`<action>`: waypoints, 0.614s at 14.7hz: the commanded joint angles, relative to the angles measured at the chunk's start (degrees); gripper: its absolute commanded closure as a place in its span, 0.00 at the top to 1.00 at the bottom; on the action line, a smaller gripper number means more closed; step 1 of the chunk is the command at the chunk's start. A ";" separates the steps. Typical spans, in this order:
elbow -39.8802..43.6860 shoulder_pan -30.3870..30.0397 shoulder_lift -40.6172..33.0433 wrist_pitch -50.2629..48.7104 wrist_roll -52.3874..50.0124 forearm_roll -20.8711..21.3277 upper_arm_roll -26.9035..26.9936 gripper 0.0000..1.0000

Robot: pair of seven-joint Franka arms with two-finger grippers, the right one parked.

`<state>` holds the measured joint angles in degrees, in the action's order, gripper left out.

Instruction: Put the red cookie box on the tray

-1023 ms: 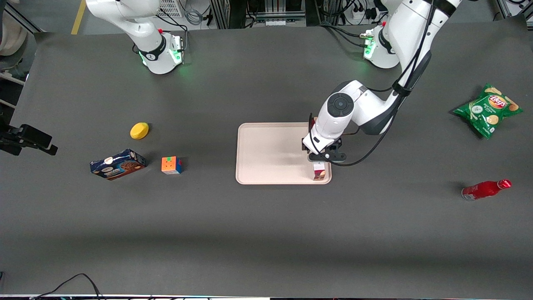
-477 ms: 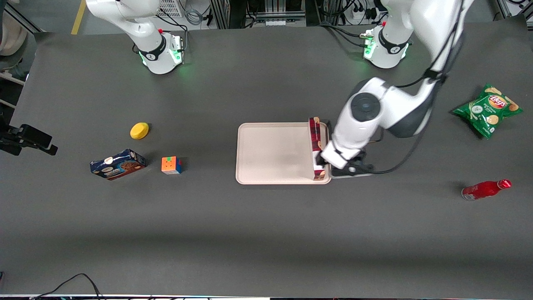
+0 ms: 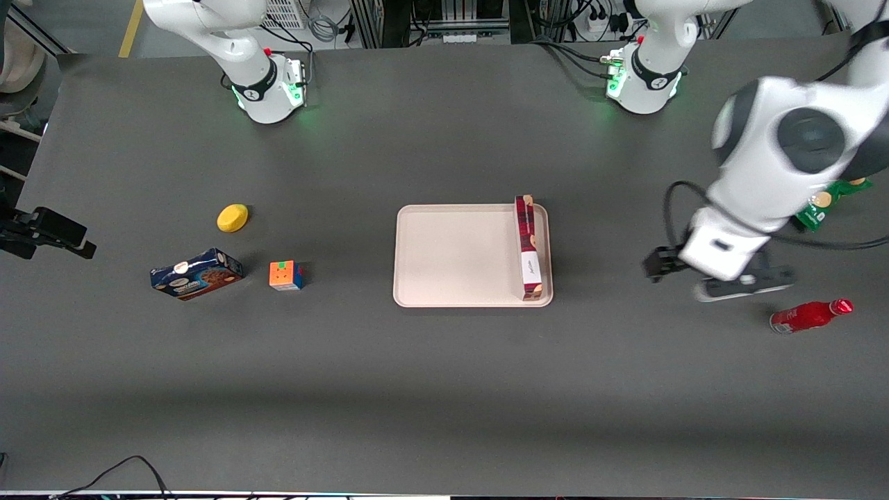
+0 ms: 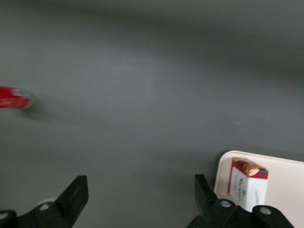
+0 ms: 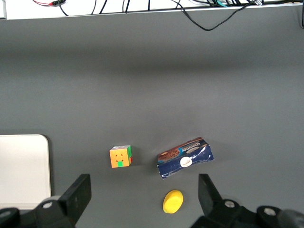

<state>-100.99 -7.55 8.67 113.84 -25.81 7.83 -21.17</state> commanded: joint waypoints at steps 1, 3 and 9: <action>4.40 -0.80 -3.65 -8.27 8.13 -2.64 5.07 1.00; 4.58 -1.76 -6.54 -11.26 11.38 -5.09 6.92 1.00; 4.93 -2.82 -11.83 -20.49 17.35 -6.86 8.86 1.00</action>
<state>-95.83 -9.90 -1.08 96.61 -12.40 2.04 -12.12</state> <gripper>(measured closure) 0.000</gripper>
